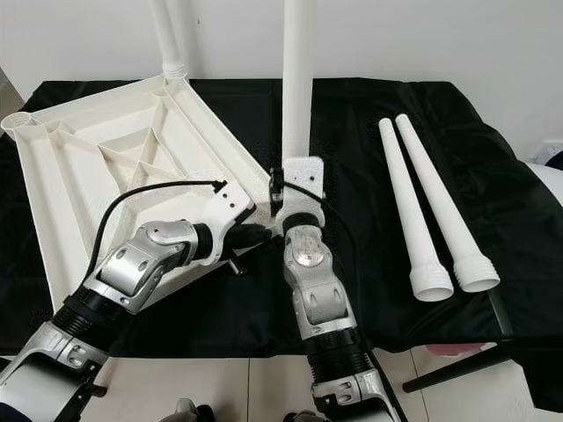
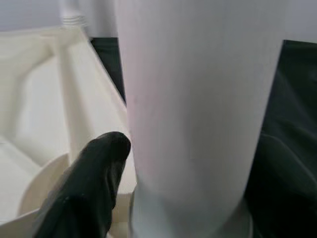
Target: Building children table
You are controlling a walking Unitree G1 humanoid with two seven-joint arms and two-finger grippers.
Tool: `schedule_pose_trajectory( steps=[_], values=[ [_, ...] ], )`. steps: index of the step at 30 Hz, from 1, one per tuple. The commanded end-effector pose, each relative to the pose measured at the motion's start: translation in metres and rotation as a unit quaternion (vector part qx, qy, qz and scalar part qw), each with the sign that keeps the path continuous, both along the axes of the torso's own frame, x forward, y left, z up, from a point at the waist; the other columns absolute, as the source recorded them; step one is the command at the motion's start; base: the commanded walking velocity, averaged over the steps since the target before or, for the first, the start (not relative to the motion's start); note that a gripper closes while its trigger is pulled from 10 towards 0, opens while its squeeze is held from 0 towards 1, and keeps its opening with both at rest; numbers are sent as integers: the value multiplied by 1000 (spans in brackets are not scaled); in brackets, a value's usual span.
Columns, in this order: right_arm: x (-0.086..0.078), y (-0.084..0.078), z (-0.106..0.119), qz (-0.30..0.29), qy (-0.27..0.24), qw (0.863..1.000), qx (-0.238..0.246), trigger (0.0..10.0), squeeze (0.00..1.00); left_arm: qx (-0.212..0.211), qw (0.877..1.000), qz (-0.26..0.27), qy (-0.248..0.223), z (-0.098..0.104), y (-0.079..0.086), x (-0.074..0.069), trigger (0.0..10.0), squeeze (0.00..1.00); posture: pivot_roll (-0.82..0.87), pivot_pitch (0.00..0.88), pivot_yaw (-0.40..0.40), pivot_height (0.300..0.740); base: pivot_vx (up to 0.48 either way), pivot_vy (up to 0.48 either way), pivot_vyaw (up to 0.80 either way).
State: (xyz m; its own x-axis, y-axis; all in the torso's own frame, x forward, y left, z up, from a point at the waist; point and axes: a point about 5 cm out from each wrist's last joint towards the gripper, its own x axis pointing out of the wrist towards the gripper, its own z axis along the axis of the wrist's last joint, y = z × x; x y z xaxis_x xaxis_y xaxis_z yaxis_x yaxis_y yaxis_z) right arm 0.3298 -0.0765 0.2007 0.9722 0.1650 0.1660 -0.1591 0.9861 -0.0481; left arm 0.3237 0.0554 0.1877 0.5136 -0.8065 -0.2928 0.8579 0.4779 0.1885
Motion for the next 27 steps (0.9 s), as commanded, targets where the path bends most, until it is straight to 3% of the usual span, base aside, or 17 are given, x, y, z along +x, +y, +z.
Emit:
schedule_pose_trajectory(
  steps=[1, 3, 5, 7, 11, 15, 20, 24, 25, 27],
  values=[
    [-9, 11, 1, 90, 3, 996, 9, 10000, 0, -33, 995, -87, -45, 24, -5, -17, 0, 0, 33, 165, 20, 740, 0, 0, 0],
    [-14, 9, 9, 132, -17, 991, 9, 10000, 0, -21, 993, -112, -43, 19, 1, -25, 0, 0, 33, 165, 20, 740, 0, 0, 0],
    [-14, 9, 9, 132, -17, 991, 9, 10000, 0, -21, 993, -112, -43, 19, 1, -25, 0, 0, 33, 165, 20, 740, 0, 0, 0],
    [-23, 3, 16, 192, -33, 981, -15, 10000, 0, 4, 988, -146, -42, 11, 12, -38, 0, 0, 34, 164, 15, 740, 0, 0, 0],
    [-30, -5, 20, 241, -41, 969, -44, 10000, 0, 26, 983, -177, -39, 5, 22, -50, 0, 0, 36, 163, 12, 740, 0, 0, 0],
    [-39, -12, 18, 318, -29, 944, -79, 10000, 0, 51, 977, -205, -26, -3, 38, -64, 0, 0, 41, 157, 5, 740, 0, 0, 0],
    [-43, -14, 17, 357, -16, 930, -84, 10000, 0, 59, 974, -216, -20, -4, 46, -71, 0, 0, 42, 156, 3, 740, 0, 0, 0],
    [-50, -12, 6, 425, 22, 900, -91, 10000, 0, 56, 974, -218, -24, 0, 53, -76, 0, 0, 47, 151, -2, 740, 0, 0, 0],
    [-51, -10, 4, 433, 25, 897, -88, 4745, 0, 53, 974, -217, -25, 1, 52, -76, 0, 0, 50, 148, -3, 740, 0, 0, 0],
    [-51, -8, 3, 438, 27, 894, -87, 4745, 0, 52, 974, -217, -26, 1, 51, -76, 0, 0, 50, 148, -3, 740, 0, 0, 0]
  ],
)
